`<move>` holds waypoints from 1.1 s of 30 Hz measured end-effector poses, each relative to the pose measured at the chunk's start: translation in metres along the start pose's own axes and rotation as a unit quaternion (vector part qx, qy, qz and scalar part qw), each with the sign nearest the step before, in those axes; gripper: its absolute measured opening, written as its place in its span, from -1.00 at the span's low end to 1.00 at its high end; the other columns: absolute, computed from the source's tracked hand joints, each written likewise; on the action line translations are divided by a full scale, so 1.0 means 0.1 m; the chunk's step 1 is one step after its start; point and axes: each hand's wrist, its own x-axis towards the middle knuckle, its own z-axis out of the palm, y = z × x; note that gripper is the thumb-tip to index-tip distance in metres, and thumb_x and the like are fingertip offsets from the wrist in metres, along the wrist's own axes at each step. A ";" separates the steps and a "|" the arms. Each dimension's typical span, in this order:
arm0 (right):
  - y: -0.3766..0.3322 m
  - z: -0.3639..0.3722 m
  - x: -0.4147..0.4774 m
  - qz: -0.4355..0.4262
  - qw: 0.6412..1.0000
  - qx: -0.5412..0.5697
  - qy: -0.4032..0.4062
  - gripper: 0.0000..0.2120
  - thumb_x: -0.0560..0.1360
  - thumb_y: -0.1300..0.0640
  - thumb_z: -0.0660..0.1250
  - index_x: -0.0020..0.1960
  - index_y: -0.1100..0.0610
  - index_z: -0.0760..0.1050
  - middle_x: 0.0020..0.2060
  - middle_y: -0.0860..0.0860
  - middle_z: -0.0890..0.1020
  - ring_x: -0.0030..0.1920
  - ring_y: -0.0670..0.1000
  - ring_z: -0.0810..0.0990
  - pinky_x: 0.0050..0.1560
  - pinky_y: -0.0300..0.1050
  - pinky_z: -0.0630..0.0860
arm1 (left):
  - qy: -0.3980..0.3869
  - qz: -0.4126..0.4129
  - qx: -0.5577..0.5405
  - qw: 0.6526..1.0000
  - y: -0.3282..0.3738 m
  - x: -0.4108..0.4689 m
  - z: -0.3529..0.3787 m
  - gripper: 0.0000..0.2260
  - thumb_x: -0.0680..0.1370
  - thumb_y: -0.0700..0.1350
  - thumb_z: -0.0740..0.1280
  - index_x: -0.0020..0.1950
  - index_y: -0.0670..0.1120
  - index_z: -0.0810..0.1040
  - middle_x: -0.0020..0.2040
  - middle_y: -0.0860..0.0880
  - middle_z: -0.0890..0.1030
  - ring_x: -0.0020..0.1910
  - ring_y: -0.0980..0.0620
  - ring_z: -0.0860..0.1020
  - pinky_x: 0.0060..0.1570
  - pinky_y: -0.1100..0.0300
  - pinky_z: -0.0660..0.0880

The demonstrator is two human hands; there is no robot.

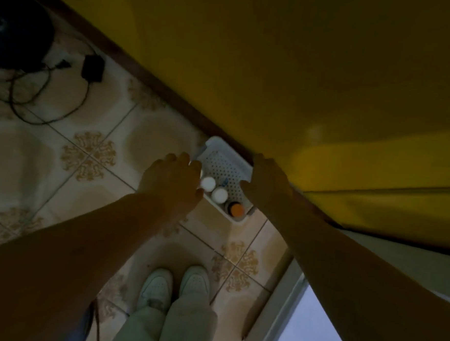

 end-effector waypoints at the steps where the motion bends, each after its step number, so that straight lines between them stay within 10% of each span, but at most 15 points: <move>1: -0.11 -0.34 -0.12 -0.010 1.000 0.000 0.001 -0.40 0.56 0.01 0.30 0.47 0.19 0.12 0.37 0.18 0.32 0.34 0.22 0.35 0.28 0.07 0.39 | 0.009 -0.003 0.009 1.000 -0.02 -0.11 -0.29 -0.60 0.59 0.10 0.16 0.32 -0.12 0.31 0.24 -0.11 0.40 0.22 -0.09 0.40 0.12 0.10 0.39; 6: -0.72 -1.97 -0.93 -0.069 0.997 -0.028 0.009 -0.44 0.58 0.06 0.27 0.47 0.21 0.15 0.36 0.18 0.35 0.27 0.21 0.42 0.19 0.03 0.43 | 0.057 -0.012 0.013 0.998 -0.06 -0.69 -1.78 -0.63 0.61 0.09 0.14 0.31 -0.11 0.31 0.24 -0.12 0.41 0.17 -0.11 0.44 0.04 0.09 0.40; 10: -1.18 -3.14 -1.64 -0.102 0.992 -0.044 0.060 -0.63 0.58 0.11 0.25 0.35 0.19 0.33 0.02 0.14 0.49 -0.20 0.08 0.48 -0.18 -0.04 0.42 | 0.083 -0.041 0.006 0.996 -0.05 -1.23 -2.81 -0.71 0.60 0.06 0.16 0.17 -0.12 0.36 0.12 -0.12 0.43 0.09 -0.12 0.45 0.00 0.04 0.44; 15: -1.52 -4.44 -2.63 -0.119 0.979 -0.087 0.141 -0.63 0.56 0.07 0.27 0.28 0.24 0.43 0.16 0.16 0.52 0.09 0.17 0.55 -0.07 -0.04 0.49 | 0.130 -0.048 -0.007 0.990 0.08 -1.97 -3.88 -0.67 0.59 0.10 0.18 0.21 -0.11 0.37 0.12 -0.11 0.44 0.12 -0.11 0.45 -0.07 0.07 0.41; 19: -1.62 -5.14 -3.38 -0.134 0.960 -0.124 0.212 -0.79 0.50 0.03 0.31 -0.14 0.18 0.45 -0.03 0.15 0.56 0.11 0.16 0.56 -0.14 -0.15 0.39 | 0.162 -0.072 -0.036 0.983 0.26 -2.49 -4.62 -0.62 0.59 0.12 0.19 0.26 -0.12 0.38 0.15 -0.13 0.45 0.08 -0.13 0.47 -0.13 0.07 0.42; 23: -1.52 -5.56 -4.11 -0.122 0.956 -0.091 0.252 -0.65 0.50 0.10 0.29 0.24 0.22 0.46 0.17 0.15 0.53 0.17 0.14 0.53 0.03 -0.10 0.49 | 0.192 -0.050 -0.043 0.979 0.49 -2.97 -5.12 -0.59 0.57 0.12 0.22 0.28 -0.13 0.39 0.20 -0.14 0.47 0.08 -0.13 0.50 -0.12 0.08 0.45; 33: -0.79 -5.87 -6.05 -0.034 0.922 -0.029 0.385 -0.66 0.51 0.13 0.28 0.25 0.21 0.46 0.16 0.12 0.53 0.11 0.11 0.57 0.02 -0.09 0.53 | 0.279 0.095 -0.003 0.956 1.44 -4.23 -5.83 -0.65 0.56 0.08 0.22 0.21 -0.13 0.40 0.12 -0.11 0.48 0.06 -0.08 0.48 -0.06 0.10 0.42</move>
